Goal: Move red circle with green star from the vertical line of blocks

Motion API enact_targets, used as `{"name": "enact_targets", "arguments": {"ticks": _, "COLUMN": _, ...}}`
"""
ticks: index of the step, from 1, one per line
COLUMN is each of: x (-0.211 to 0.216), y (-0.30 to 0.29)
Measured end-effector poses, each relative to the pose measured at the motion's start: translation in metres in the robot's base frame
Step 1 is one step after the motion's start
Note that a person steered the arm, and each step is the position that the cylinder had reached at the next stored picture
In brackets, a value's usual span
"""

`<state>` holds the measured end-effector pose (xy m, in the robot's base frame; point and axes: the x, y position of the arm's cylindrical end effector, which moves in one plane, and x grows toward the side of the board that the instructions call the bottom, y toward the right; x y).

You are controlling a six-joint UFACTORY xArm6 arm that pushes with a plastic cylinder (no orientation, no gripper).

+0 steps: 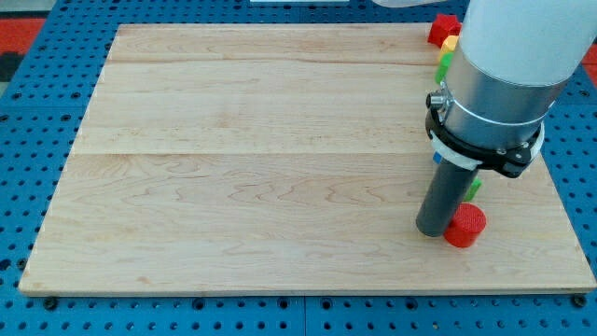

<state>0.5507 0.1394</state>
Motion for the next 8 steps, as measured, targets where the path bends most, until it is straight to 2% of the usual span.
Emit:
{"name": "enact_targets", "arguments": {"ticks": 2, "x": 0.007, "y": -0.006}}
{"name": "enact_targets", "arguments": {"ticks": 3, "x": 0.047, "y": -0.021}}
{"name": "enact_targets", "arguments": {"ticks": 4, "x": 0.067, "y": 0.0}}
{"name": "enact_targets", "arguments": {"ticks": 6, "x": 0.044, "y": 0.064}}
{"name": "enact_targets", "arguments": {"ticks": 8, "x": 0.015, "y": 0.072}}
